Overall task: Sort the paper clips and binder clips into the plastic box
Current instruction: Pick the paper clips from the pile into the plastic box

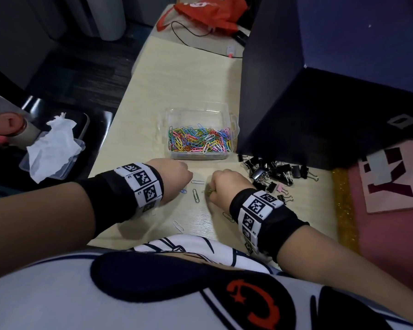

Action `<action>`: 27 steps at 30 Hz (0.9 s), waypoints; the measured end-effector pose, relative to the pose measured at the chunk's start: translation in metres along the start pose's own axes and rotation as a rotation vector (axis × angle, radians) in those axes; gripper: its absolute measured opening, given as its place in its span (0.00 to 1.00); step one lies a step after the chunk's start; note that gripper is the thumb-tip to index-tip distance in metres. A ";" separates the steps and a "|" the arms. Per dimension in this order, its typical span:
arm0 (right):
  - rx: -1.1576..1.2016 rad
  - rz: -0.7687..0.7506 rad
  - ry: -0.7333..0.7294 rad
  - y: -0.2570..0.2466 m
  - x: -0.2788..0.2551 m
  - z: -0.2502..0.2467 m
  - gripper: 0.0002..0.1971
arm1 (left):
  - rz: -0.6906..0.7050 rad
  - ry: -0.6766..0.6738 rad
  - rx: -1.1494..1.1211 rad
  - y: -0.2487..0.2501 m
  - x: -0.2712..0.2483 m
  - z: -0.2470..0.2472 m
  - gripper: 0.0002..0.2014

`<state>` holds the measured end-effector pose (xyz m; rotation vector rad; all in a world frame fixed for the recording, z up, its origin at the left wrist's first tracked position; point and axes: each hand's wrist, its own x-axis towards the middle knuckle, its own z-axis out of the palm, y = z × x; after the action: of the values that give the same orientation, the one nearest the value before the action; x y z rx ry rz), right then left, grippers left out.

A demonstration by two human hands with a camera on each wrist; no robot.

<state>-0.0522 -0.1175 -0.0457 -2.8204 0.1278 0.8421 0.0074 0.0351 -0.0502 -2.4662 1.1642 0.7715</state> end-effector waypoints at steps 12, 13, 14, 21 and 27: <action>0.519 -0.077 0.608 -0.006 0.003 -0.065 0.04 | -0.088 0.508 -0.389 -0.024 -0.009 -0.047 0.05; 0.476 -0.061 0.587 -0.005 0.003 -0.067 0.07 | -0.111 0.533 -0.402 -0.028 -0.009 -0.052 0.06; 0.401 -0.031 0.537 -0.003 0.002 -0.068 0.10 | -0.126 0.539 -0.398 -0.031 -0.008 -0.054 0.07; -0.275 0.046 -0.225 -0.003 -0.028 -0.047 0.12 | -0.054 0.408 -0.231 -0.009 -0.012 -0.031 0.10; -0.405 0.061 -0.419 -0.005 -0.036 -0.020 0.09 | -0.028 0.185 -0.166 0.003 -0.002 -0.001 0.17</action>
<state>-0.0706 -0.1163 -0.0089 -2.9203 -0.0240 1.6103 0.0044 0.0342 -0.0480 -2.7343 1.1672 0.6683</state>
